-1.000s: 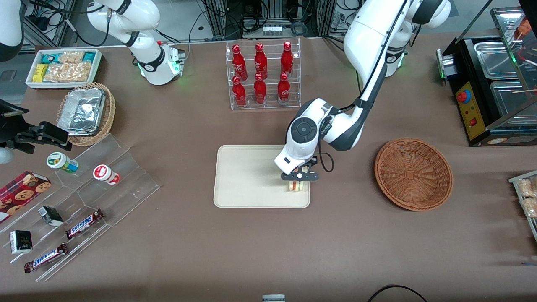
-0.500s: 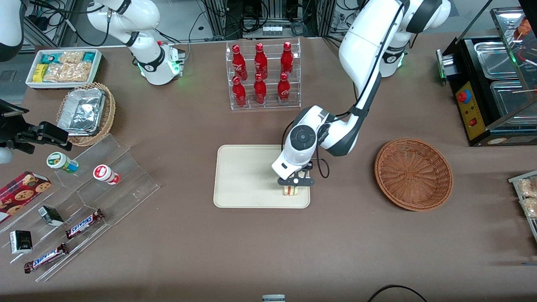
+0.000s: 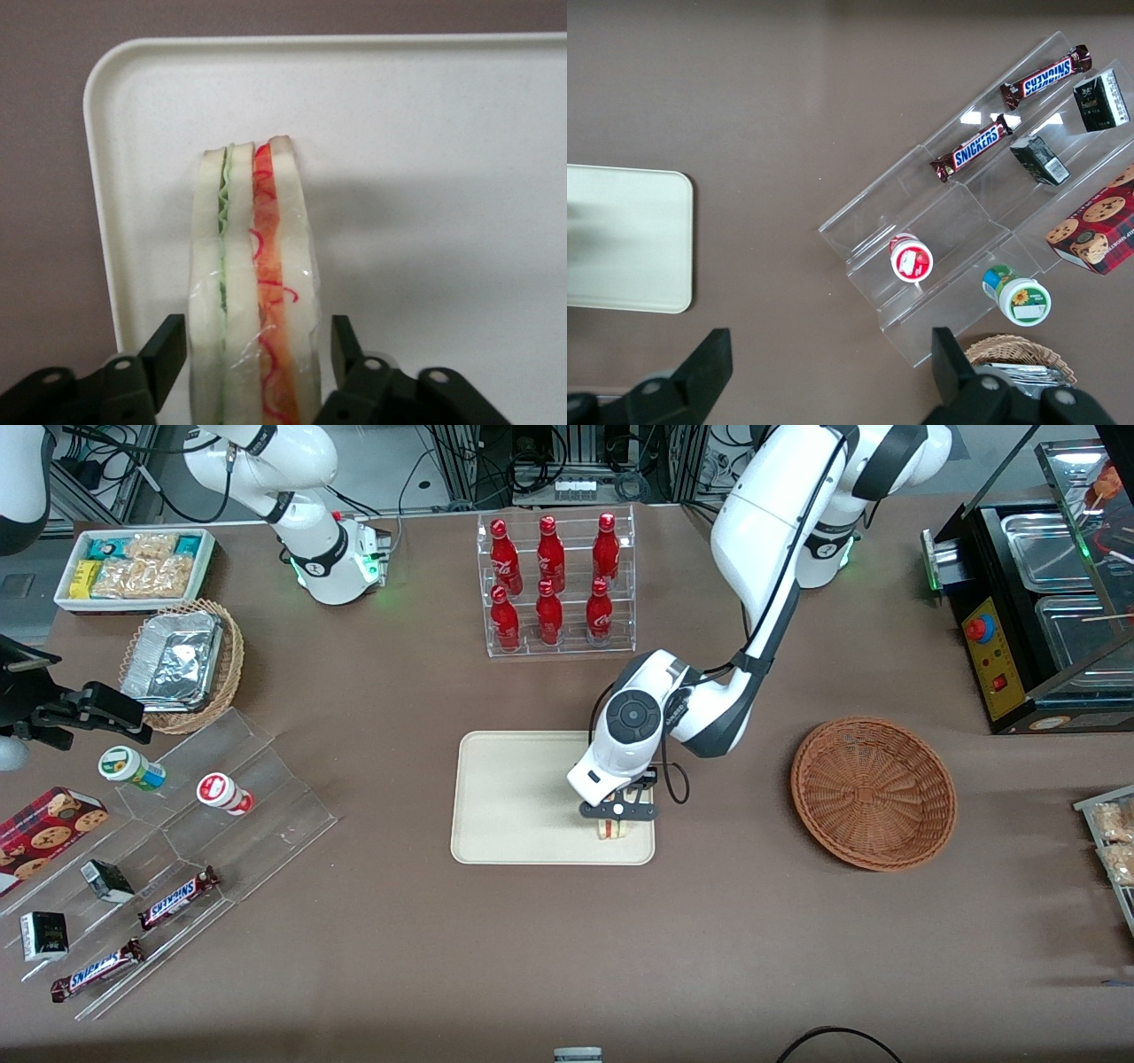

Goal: Place sandwich from basket to tray
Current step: 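Lower the sandwich onto the tray and open the left gripper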

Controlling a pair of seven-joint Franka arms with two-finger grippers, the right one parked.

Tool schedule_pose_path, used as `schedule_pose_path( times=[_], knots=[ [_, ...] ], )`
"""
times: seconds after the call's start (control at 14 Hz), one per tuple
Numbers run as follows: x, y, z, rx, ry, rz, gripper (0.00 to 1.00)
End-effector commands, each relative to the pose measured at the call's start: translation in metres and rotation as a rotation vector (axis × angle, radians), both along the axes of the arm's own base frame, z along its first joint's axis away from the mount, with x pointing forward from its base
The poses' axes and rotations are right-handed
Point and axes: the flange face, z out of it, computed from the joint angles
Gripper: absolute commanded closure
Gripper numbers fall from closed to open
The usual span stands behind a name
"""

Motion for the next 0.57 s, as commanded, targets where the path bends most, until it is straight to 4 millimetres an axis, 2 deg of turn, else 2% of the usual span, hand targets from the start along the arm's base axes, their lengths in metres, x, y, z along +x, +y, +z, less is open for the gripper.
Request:
schedule_pose_path(
  times=[0.0,0.07,0.29,0.5],
  knots=[
    [0.004,0.013,0.055,0.027,0.027,0.005,0.00],
    [0.007,0.025,0.080,0.036,0.042,0.020,0.00],
    [0.029,0.092,0.157,0.045,0.068,0.095,0.00],
    [0.043,0.149,0.210,0.034,0.033,0.169,0.00]
  ],
)
